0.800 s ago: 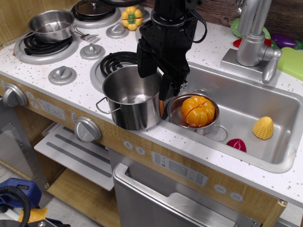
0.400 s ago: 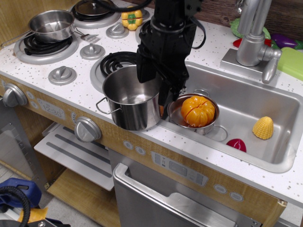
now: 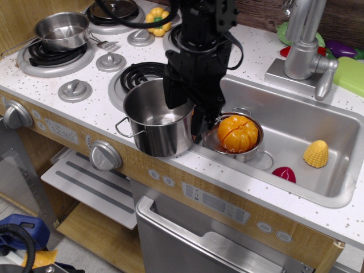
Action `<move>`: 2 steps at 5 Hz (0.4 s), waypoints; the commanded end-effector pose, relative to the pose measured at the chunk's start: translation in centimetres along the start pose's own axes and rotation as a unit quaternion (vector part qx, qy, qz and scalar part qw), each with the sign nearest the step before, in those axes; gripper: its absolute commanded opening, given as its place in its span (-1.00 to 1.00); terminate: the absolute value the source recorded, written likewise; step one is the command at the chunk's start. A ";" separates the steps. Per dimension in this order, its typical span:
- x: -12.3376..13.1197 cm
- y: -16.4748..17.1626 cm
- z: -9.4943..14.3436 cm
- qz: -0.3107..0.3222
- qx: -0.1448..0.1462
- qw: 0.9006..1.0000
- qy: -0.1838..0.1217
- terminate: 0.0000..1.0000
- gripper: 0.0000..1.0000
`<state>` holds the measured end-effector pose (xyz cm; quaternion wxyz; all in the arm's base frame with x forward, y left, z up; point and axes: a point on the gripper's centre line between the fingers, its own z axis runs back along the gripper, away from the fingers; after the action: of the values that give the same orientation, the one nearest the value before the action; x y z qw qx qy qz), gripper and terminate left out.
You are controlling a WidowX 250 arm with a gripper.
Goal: Put pot on stove which is near stove
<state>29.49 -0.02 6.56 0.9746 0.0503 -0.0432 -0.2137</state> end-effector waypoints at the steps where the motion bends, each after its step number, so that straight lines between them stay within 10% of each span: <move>1: -0.2 0.4 -0.2 0.021 -0.006 0.999 -0.027 -1.00 1.00; 2: -0.3 0.5 -0.6 0.023 -0.011 0.999 -0.033 -1.00 1.00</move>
<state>29.14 0.32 5.06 0.9772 0.0298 -0.0701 -0.1983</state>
